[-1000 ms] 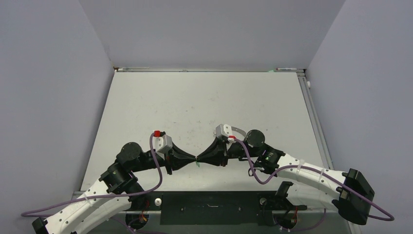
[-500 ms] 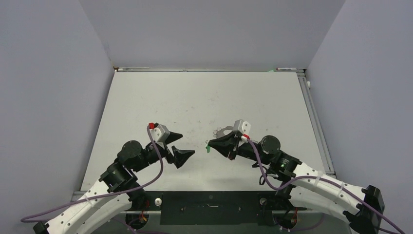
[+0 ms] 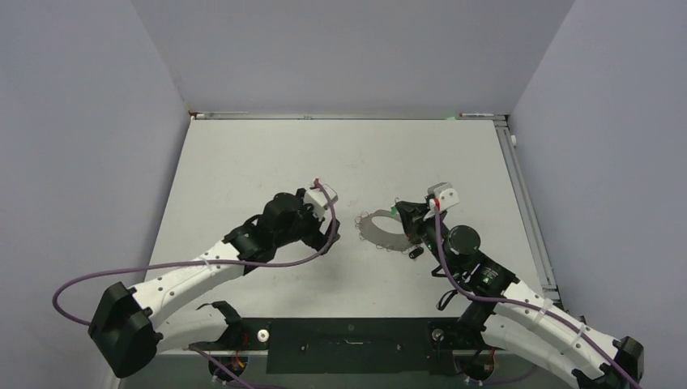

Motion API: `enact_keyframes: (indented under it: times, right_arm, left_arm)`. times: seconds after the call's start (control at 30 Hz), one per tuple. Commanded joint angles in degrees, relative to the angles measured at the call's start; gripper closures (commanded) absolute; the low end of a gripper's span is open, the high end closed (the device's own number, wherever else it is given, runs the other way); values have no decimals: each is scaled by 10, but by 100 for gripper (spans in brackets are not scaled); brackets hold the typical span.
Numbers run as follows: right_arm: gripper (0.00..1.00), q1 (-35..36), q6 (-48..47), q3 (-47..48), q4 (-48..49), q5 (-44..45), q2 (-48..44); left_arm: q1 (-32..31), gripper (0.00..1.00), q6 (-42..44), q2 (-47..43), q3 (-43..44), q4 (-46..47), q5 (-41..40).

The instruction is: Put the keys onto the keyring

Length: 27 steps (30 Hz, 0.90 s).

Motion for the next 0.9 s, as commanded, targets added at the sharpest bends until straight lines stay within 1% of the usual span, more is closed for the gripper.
enact_keyframes:
  times: [0.0,0.07,0.13,0.2,0.27,0.37,0.47,0.63,0.77,0.8,0.87]
  right_arm:
    - [95,-46,24,-7,-19,60,-19]
    - [95,-56,34,-9,-27,77,-24]
    - [95,-60,41,-11,-29,89,-28]
    - [95,-60,41,-12,-29,88,-31]
    - [95,-61,41,-12,-32,89,-32]
    - [95,-61,40,-13,-36,90,-36]
    - [95,-63,40,-16,-38,95,-41]
    - [95,-63,47,-18,-49,118,-51]
    - [95,-66,58,-19,-59,153,-56]
    - [95,-67,62,-18,-65,168,-55]
    - [95,-69,72,-17,-75,197,-55]
  left_arm:
    - [-35,16,150,68,77,11,10]
    - [-38,15,220,94,89,6,65]
    - [-41,15,315,116,100,-15,116]
    - [-42,16,390,139,109,-33,141]
    - [-37,19,441,168,134,-53,153]
    - [-28,25,501,230,184,-108,185]
    - [-24,29,540,281,229,-152,211]
    - [-15,38,578,347,277,-187,254]
    - [-14,42,602,393,307,-201,252]
    - [-13,48,606,402,313,-202,253]
    - [-13,52,608,417,322,-206,257]
